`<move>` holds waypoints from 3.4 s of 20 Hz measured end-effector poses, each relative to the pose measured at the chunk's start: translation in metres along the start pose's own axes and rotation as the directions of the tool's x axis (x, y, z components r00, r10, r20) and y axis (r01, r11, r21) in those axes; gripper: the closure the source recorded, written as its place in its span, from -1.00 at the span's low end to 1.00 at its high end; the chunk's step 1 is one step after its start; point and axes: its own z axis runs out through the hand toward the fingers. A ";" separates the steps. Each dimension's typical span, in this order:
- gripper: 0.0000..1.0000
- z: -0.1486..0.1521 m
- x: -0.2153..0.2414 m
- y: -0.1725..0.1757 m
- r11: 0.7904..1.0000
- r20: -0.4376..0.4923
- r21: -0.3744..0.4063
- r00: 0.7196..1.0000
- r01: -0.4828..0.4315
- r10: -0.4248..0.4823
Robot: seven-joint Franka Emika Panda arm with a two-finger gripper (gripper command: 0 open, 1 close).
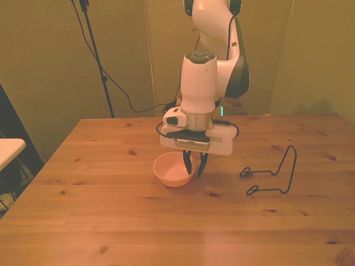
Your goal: Load the bowl
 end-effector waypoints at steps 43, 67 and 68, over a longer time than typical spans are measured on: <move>1.00 -0.073 -0.071 -0.051 0.710 0.388 0.700 0.796 0.074 -0.465; -1.00 -0.026 -0.076 -0.060 0.681 0.432 0.732 0.754 0.027 -0.494; -1.00 -0.026 -0.076 -0.060 0.681 0.432 0.732 0.754 0.027 -0.495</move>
